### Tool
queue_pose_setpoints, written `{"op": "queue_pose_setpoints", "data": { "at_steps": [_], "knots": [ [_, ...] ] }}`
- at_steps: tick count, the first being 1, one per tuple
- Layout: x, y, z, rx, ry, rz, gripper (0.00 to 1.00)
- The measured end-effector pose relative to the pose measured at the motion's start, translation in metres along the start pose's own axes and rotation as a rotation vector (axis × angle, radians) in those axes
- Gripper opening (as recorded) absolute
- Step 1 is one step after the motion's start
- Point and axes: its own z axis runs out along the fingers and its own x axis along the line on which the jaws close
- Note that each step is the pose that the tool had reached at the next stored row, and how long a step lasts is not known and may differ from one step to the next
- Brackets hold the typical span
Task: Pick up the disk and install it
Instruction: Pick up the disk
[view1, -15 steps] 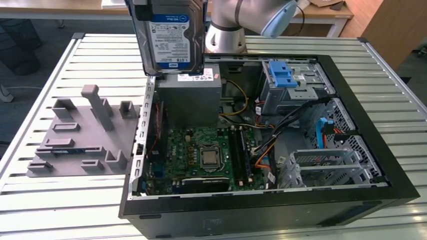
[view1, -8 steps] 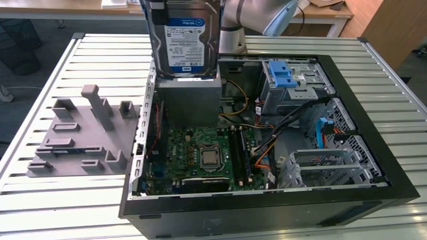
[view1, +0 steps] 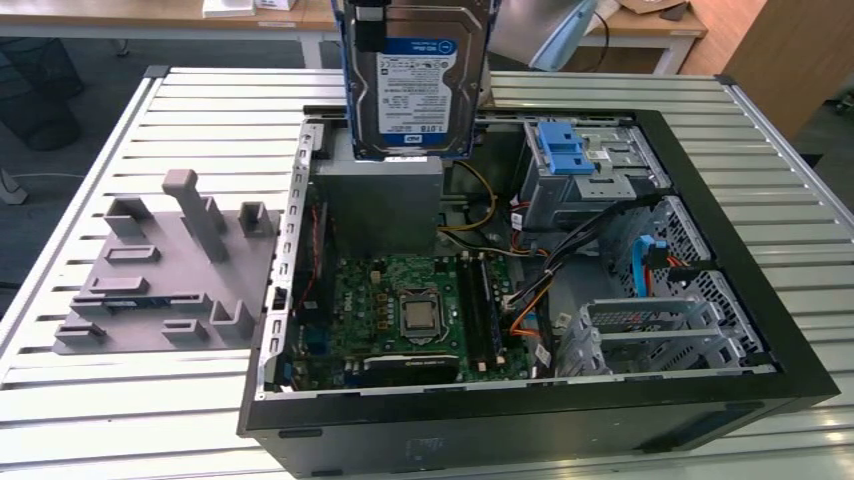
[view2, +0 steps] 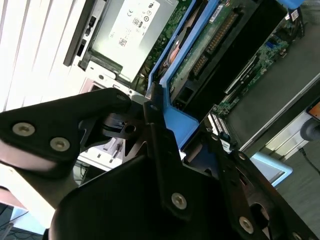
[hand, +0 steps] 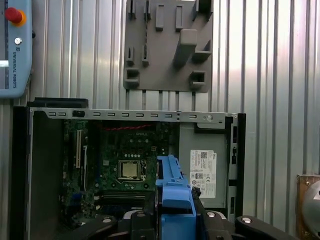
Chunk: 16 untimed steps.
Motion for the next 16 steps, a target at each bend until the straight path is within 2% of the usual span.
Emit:
{"op": "queue_pose_setpoints", "data": {
  "at_steps": [3,4,16],
  "knots": [
    [0.0001,-0.0074,0.0003,0.0,0.0,0.0,0.36],
    [0.0001,-0.008,0.0004,0.0,-0.0001,0.0,0.36],
    [0.0001,-0.0082,0.0004,0.0001,0.0,0.0,0.36]
  ]
}}
